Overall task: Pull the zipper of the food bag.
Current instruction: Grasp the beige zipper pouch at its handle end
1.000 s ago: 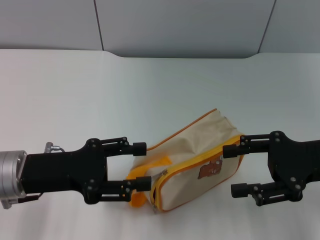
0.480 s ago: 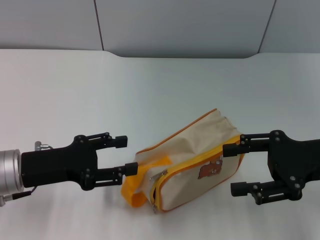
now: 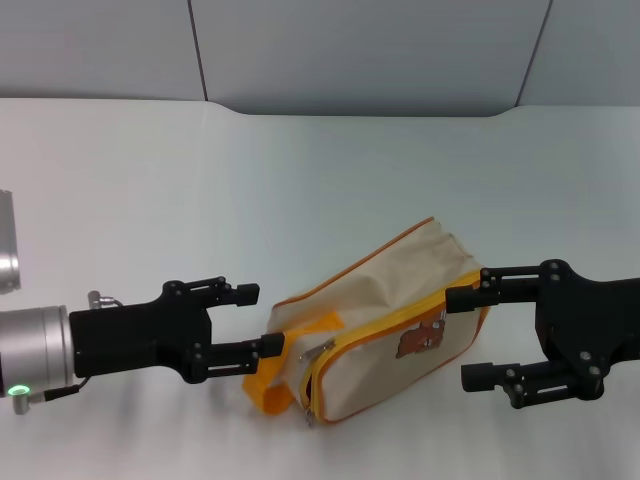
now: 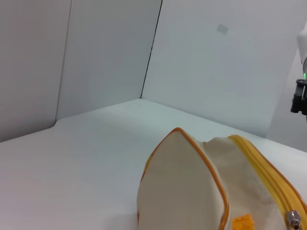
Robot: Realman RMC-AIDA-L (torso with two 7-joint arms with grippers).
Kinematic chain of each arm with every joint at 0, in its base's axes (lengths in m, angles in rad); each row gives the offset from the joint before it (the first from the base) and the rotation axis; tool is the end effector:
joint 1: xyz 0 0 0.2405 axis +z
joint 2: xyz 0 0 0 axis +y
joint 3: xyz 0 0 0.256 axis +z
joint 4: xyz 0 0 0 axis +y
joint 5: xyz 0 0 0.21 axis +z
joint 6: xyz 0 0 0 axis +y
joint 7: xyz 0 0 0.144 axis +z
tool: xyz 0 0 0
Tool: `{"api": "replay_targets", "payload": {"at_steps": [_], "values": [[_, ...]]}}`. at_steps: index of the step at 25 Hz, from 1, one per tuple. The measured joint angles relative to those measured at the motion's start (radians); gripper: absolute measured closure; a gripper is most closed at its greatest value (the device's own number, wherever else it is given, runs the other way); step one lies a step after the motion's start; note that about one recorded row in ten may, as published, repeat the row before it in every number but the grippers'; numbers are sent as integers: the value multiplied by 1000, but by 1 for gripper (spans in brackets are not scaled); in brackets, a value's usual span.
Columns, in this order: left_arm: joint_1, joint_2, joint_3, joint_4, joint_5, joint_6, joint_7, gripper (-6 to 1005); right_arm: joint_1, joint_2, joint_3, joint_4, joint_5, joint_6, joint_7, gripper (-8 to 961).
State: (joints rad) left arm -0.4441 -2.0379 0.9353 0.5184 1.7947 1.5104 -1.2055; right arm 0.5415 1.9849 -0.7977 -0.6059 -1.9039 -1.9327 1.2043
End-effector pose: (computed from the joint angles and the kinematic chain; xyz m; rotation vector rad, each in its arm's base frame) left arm -0.2823 0.2983 -0.0254 -2.7815 -0.5632 -0.7165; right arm 0.2389 0.2928 0.0262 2.9524 -0.2016 -0.9235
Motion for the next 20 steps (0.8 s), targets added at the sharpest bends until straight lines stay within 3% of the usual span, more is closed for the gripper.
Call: {"api": "replay_targets", "payload": {"at_steps": [6,8,12,14,15,17,20], "values": [[14,11,-9,1,0,24,-8,284,0,0,0,0,0,0,1,223],[37,34,-18,2,-6,120,-20,286,-3,-1,3,0,3,0,4,223],[71,41,-43,0,-8,228,-9,289,-9,-1,29,-4,3,0,3,223],[91,34,-51,0,-7,255,4,290,-9,-1,43,-4,3,1,3,223],[107,18,-45,-3,-2,254,18,291,-9,-2,45,-4,5,1,2,223],[110,12,-40,-10,0,248,24,293,-9,-2,46,-4,5,1,2,223],[94,-16,-29,-69,34,225,61,295,-7,-2,49,-5,5,7,6,223]]}}
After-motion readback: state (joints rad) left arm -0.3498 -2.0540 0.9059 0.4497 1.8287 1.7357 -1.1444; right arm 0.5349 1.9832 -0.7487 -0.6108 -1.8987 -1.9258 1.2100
